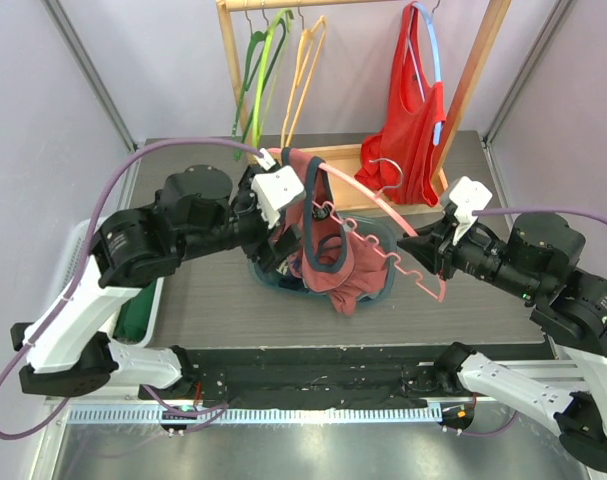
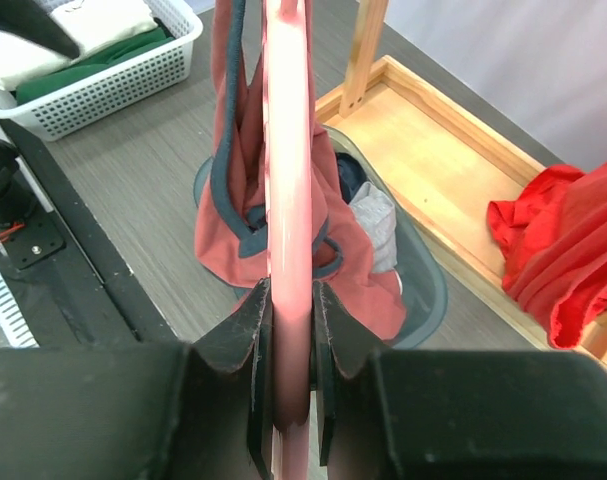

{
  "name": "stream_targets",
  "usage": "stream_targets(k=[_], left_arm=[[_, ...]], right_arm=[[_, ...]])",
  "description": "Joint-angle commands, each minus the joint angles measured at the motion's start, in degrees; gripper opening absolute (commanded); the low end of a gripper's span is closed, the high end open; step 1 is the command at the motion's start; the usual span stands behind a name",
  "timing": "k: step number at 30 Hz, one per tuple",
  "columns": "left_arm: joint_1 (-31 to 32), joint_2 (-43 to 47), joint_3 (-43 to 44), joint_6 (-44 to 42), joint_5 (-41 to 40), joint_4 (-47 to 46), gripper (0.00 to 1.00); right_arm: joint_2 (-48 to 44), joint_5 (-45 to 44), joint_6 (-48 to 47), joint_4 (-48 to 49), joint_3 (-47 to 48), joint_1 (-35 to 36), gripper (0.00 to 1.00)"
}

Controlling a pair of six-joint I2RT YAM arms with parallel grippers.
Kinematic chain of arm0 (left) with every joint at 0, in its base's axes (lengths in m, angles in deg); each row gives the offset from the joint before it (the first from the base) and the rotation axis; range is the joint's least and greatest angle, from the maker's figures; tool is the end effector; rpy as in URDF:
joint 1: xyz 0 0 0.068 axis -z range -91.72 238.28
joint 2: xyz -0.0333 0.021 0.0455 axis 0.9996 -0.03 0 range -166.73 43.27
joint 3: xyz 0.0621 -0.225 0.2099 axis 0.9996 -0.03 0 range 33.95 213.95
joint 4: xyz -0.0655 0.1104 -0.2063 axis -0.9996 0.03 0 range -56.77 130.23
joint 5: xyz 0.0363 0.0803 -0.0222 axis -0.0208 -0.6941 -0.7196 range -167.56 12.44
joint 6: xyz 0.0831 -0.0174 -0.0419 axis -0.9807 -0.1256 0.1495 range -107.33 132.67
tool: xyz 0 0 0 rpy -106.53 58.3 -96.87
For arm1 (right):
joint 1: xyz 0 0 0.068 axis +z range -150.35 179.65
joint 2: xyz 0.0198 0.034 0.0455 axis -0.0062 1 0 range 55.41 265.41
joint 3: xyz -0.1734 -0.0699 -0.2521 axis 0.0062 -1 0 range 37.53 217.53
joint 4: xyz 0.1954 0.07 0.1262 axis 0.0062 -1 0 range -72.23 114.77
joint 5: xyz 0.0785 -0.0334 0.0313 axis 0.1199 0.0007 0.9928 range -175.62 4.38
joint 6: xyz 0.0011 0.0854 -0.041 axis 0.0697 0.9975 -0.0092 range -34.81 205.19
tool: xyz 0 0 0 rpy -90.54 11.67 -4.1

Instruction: Remove the tank top from the hanger

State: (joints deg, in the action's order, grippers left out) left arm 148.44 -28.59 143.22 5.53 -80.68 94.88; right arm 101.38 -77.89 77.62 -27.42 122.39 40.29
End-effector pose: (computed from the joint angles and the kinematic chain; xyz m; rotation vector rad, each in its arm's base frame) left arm 0.1096 -0.1819 0.5236 1.0971 1.7128 -0.5374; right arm 0.0679 0.0734 0.4851 -0.8368 1.6305 0.5307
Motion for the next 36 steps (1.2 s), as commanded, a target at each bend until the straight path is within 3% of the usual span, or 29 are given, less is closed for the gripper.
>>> stream_targets(k=[1, 6, 11, 19, 32, 36], left_arm=[[-3.1, -2.0, 2.8, 9.0, -1.7, -7.1, 0.78], [-5.5, -5.2, 6.5, 10.4, -3.6, -12.5, 0.73], [-7.1, -5.7, 3.1, 9.4, -4.7, -17.7, 0.70], [-8.5, -7.9, 1.4, 13.0, -3.8, -18.1, 0.55], [-9.0, -10.5, -3.0, 11.1, -8.6, -21.7, 0.55], [-9.6, -10.5, -3.8, 10.6, -7.9, -22.0, 0.44]], right_arm=[[-0.7, -3.7, -2.4, 4.2, 1.9, -0.1, 0.01], [0.4, -6.5, -3.7, 2.6, 1.9, 0.0, 0.01], [1.0, -7.3, -4.0, 2.5, 1.6, -0.1, 0.01], [1.9, -7.0, -4.7, 3.1, 2.0, 0.0, 0.01], [1.7, -6.5, -5.8, 2.5, 1.9, 0.0, 0.01], [1.2, -6.1, -5.4, 2.5, 1.4, 0.0, 0.01]])
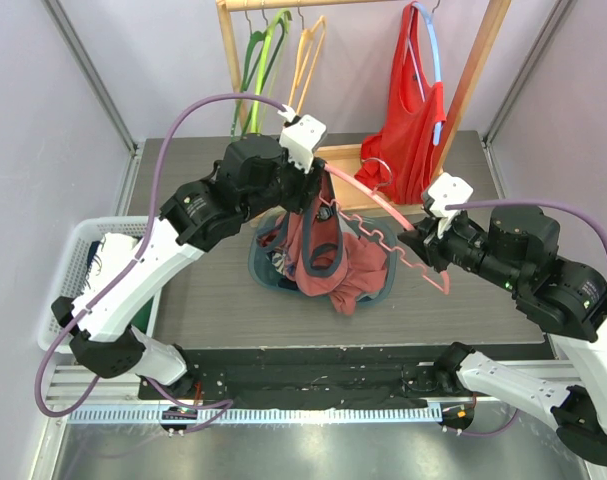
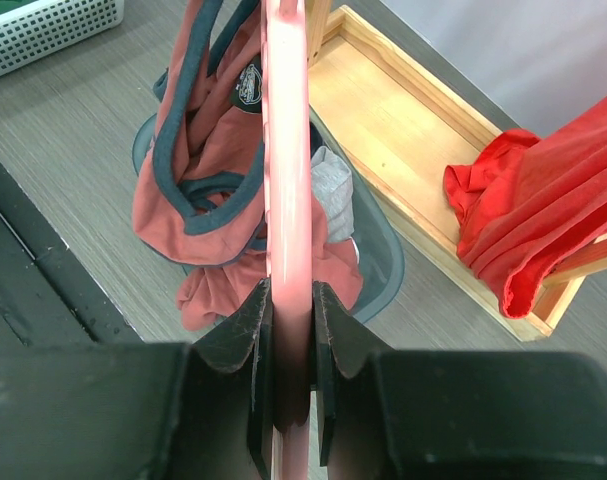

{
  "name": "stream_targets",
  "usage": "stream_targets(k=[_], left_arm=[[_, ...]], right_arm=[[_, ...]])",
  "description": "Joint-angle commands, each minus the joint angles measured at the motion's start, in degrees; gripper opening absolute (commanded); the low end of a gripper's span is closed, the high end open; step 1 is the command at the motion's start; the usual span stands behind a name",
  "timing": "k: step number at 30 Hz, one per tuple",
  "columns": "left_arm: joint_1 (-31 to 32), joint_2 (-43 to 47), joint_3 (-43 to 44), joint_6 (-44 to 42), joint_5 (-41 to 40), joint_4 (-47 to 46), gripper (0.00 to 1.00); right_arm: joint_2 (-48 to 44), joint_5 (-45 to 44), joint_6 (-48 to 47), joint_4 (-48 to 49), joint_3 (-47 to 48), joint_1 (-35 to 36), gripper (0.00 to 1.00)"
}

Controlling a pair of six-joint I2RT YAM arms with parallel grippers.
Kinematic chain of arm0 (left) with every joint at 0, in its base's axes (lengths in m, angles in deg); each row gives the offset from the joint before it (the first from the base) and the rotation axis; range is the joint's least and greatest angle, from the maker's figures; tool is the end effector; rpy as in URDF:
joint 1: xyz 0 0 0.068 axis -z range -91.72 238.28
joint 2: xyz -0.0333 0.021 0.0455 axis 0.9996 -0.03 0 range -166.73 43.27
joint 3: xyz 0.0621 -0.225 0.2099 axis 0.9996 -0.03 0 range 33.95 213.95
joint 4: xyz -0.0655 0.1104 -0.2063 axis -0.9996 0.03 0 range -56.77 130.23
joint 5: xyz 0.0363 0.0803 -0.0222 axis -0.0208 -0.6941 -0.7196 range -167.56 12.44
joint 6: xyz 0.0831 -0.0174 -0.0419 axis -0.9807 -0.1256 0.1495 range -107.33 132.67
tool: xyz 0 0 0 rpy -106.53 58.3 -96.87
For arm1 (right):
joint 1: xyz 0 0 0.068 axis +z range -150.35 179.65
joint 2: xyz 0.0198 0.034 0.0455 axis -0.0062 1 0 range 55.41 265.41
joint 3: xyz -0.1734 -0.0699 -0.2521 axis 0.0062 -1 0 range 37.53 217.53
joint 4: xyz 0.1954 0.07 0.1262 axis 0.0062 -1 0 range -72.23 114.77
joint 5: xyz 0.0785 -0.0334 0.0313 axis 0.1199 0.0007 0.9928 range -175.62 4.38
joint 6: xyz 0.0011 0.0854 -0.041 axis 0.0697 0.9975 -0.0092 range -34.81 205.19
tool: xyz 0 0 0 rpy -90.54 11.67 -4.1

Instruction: Remove the tank top from the hanger

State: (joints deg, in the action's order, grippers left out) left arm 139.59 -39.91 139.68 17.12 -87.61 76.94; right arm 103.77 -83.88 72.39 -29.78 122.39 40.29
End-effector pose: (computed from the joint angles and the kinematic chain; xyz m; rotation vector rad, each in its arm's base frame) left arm 0.2092 -0.2374 0.5023 0.6711 1.8456 -0.4759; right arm 0.0845 0.0759 0.4750 -0.8738 1.6890 0.3601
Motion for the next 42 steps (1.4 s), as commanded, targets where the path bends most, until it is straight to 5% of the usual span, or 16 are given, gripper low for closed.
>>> stream_targets(k=[1, 6, 13, 28, 35, 42], left_arm=[[-0.8, 1.1, -0.5, -1.3, -0.8, -4.2, 0.41], [-1.1, 1.8, -0.8, -2.3, -0.3, -4.4, 0.18], [-1.9, 2.2, 1.6, -3.2, -0.5, -4.8, 0.00], [-4.9, -1.4, 15.2, -6.4, -6.5, -7.1, 0.00], [-4.9, 0.2, 9.0, -5.1, -4.5, -5.7, 0.00], [-4.8, 2.4, 0.1, -4.8, 1.1, -4.2, 0.00]], right_arm=[[-1.2, -0.2, -0.2, 4.9, 1.1, 0.0, 0.01], [-2.0, -0.7, 0.1, 4.5, 0.3, 0.0, 0.01], [-2.2, -0.9, 0.5, 3.4, 0.4, 0.0, 0.01], [-6.1, 0.2, 7.0, -8.3, 6.7, 0.0, 0.01], [-16.8, -5.9, 8.3, -1.4, 7.2, 0.0, 0.01], [-14.8, -11.4, 9.8, -0.8, 6.7, 0.0, 0.01]])
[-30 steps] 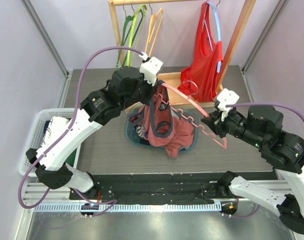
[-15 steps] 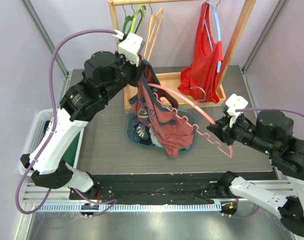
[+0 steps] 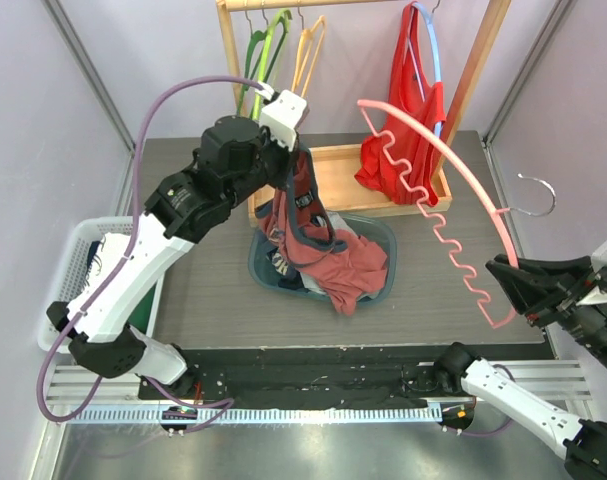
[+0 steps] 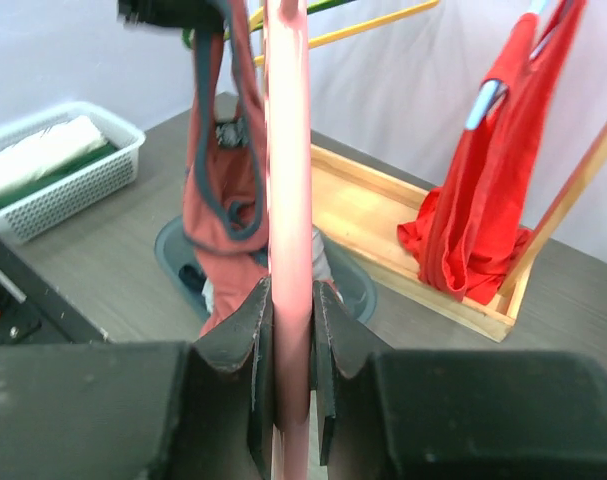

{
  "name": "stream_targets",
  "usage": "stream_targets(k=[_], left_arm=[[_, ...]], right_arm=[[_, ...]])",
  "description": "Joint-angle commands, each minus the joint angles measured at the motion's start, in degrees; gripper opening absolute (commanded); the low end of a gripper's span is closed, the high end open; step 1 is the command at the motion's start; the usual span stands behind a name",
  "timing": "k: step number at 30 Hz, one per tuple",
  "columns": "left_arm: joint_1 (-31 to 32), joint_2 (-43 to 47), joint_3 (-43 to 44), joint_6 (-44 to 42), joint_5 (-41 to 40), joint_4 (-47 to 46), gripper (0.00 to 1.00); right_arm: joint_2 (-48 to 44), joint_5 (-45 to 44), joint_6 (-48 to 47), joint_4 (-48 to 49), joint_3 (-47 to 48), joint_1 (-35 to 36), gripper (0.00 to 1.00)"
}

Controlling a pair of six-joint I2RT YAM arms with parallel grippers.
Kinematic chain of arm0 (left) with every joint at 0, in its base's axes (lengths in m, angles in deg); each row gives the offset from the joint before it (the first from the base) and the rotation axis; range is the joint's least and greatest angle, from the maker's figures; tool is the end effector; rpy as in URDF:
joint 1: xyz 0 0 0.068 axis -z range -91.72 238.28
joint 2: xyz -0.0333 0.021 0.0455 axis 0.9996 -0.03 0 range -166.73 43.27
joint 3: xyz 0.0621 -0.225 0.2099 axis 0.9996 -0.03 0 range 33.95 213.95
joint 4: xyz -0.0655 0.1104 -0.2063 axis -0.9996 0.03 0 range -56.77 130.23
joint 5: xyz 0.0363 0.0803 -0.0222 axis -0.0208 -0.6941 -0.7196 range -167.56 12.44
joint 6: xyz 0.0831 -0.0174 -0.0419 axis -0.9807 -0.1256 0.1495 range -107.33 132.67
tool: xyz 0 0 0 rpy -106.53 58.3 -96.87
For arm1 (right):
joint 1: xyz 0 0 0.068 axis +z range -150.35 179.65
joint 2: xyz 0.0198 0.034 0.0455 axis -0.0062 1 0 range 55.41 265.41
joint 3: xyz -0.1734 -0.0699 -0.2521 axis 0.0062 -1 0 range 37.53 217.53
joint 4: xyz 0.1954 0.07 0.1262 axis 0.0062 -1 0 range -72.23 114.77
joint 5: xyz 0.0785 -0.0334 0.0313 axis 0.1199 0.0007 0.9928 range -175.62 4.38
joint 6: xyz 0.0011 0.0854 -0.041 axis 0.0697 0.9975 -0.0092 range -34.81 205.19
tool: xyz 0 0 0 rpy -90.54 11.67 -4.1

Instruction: Remove the tank top from the hanger

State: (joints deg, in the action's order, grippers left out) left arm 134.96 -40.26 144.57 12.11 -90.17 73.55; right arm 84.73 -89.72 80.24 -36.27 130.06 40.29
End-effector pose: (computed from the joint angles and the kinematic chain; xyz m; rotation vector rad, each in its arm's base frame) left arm 0.2275 -0.2141 0.5378 0.5784 1.7169 -0.3767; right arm -0.0262 -0.0306 0.4974 -0.5469 1.4496 0.4401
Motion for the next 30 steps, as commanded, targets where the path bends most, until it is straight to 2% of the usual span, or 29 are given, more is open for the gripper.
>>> stream_targets(k=[1, 8, 11, 12, 15, 18, 21, 23, 26, 30], left_arm=[[-0.2, 3.1, -6.3, 0.2, 4.2, -0.9, 0.00], [0.0, 4.7, -14.6, 0.8, 6.5, 0.5, 0.00], [0.5, 4.8, -15.3, -2.9, 6.2, 1.9, 0.00], [1.3, 4.9, -15.6, -6.5, 4.5, 2.0, 0.00], [3.3, 4.5, -17.8, -9.5, -0.1, 3.2, 0.00], [2.9, 1.4, -16.9, -8.2, -1.0, 7.9, 0.00], [0.8, -1.8, -15.3, -4.0, 2.2, 11.4, 0.00], [0.2, -2.5, -16.6, -2.8, 4.7, 10.9, 0.00], [0.1, -2.0, -22.3, -3.9, 3.5, 6.4, 0.00], [0.1, -5.2, -25.1, -4.5, 2.1, 8.1, 0.00]], right_arm=[[4.8, -6.6, 2.2, 6.4, -1.6, 0.0, 0.01], [11.3, -11.4, 4.3, 13.6, -4.6, 0.0, 0.01], [14.6, -12.9, 4.0, 14.8, -5.6, 0.0, 0.01], [15.2, -13.2, 3.9, 15.0, -6.2, 0.0, 0.01], [18.1, -13.7, 4.1, 15.4, -6.7, 0.0, 0.01], [20.8, -14.5, 4.5, 15.5, -6.1, 0.0, 0.01], [22.3, -14.6, 4.9, 15.6, -5.3, 0.0, 0.01], [22.7, -14.5, 4.9, 16.0, -5.0, 0.0, 0.01], [23.2, -14.6, 6.2, 15.8, -3.9, 0.0, 0.01], [24.1, -14.7, 6.2, 14.9, -1.7, -0.1, 0.01]])
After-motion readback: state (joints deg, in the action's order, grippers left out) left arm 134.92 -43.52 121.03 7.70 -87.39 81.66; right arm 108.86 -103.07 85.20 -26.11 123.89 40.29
